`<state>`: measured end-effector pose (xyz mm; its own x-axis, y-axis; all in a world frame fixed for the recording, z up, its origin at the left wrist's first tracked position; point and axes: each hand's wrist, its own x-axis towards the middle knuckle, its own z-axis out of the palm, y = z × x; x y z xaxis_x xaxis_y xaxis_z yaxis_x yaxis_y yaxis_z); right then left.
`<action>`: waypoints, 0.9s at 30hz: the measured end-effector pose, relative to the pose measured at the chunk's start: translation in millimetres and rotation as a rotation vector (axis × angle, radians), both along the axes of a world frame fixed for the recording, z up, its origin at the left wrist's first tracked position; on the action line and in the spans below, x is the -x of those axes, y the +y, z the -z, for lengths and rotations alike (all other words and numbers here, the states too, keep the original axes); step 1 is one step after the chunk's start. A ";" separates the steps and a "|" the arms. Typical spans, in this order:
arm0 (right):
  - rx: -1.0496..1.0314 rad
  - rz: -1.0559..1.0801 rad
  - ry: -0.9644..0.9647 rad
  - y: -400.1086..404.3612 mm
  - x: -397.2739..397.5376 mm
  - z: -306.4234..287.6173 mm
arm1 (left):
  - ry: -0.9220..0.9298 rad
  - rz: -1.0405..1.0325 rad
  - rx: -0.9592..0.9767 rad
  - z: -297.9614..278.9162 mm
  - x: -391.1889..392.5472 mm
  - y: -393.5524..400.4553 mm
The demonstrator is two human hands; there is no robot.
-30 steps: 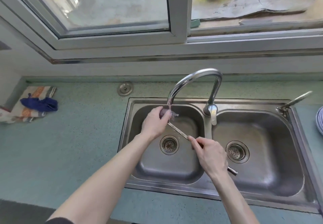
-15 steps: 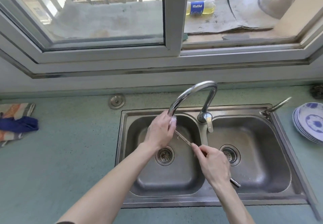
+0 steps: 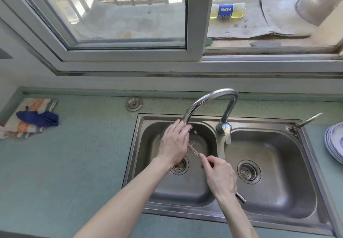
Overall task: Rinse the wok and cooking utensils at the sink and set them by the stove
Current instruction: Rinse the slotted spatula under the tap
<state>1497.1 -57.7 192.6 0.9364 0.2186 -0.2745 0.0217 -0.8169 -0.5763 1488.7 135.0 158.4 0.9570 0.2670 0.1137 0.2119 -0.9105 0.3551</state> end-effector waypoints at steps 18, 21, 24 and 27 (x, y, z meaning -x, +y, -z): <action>-0.054 -0.015 0.078 -5.2 -10.0 3.0 | 0.084 -0.419 0.138 9.4 -1.5 -35.7; -0.052 -0.017 0.070 -0.9 -19.1 3.4 | 0.075 -0.345 0.029 6.1 6.9 -54.8; -0.070 0.006 0.063 7.2 -26.6 1.5 | 0.034 -0.255 0.028 6.6 14.9 -72.0; -0.089 0.007 0.040 13.1 -34.5 2.6 | -0.054 -0.199 0.171 6.4 22.5 -84.7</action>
<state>1531.5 -44.6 190.0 0.9267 0.2374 -0.2912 -0.0080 -0.7625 -0.6470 1466.2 50.2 152.0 0.8773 0.4692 0.1007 0.3573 -0.7788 0.5156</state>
